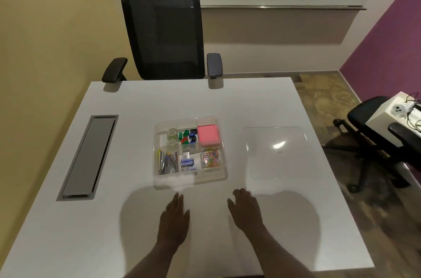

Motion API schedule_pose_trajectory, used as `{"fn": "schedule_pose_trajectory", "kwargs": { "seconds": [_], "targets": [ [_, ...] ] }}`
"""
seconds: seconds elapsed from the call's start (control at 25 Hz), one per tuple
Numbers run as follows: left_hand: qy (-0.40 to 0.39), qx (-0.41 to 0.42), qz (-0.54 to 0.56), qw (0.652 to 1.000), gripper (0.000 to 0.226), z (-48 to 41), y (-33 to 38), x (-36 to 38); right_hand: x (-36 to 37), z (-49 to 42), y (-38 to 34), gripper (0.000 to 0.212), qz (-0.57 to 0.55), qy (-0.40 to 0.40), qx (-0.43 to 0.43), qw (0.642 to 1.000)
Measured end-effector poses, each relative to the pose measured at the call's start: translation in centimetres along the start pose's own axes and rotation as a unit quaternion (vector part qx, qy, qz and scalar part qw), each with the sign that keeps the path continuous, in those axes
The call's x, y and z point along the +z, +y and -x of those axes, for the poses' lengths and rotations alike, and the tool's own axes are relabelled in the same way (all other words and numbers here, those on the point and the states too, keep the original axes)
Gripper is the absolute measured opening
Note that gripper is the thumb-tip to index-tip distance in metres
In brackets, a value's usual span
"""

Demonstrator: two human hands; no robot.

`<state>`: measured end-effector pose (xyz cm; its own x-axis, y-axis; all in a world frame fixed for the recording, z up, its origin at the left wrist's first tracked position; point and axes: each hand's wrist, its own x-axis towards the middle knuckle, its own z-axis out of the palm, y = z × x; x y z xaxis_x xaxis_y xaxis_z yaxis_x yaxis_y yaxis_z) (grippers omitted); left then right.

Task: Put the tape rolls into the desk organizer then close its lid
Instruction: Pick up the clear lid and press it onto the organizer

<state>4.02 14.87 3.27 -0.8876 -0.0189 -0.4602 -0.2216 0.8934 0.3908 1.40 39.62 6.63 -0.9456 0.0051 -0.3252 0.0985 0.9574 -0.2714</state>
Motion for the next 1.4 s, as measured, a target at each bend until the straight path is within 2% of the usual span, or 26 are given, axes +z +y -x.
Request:
{"fn": "schedule_pose_trajectory", "kwargs": {
  "seconds": [0.36, 0.56, 0.76, 1.0, 1.2, 1.4],
  "targets": [
    [-0.002, 0.023, 0.015, 1.0, 0.061, -3.9, 16.5, 3.7, -4.1, -3.2, 13.3, 0.033, -0.015, 0.033, 0.041, 0.998],
    [-0.012, 0.016, 0.022, 1.0, 0.057, -6.6, 23.3, 4.8, -7.4, -5.3, 19.7, 0.024, -0.028, 0.078, 0.067, 0.994],
    [-0.01, -0.013, 0.046, 0.999, 0.055, -10.0, 28.7, 4.7, -11.3, -9.6, 24.8, 0.029, -0.045, 0.099, 0.098, 0.989],
    [-0.01, -0.048, 0.076, 0.996, 0.057, -14.3, 32.9, 3.9, -14.1, -15.7, 28.4, 0.034, -0.099, 0.109, 0.142, 0.979],
    [-0.013, -0.103, 0.114, 0.988, 0.063, -16.8, 34.3, 3.3, -14.6, -18.6, 29.2, 0.042, -0.127, 0.042, 0.18, 0.975],
    [-0.013, -0.143, 0.132, 0.981, 0.072, -17.8, 34.9, 3.3, -13.7, -19.8, 29.5, 0.046, -0.11, 0.018, 0.202, 0.973]
  ]
}}
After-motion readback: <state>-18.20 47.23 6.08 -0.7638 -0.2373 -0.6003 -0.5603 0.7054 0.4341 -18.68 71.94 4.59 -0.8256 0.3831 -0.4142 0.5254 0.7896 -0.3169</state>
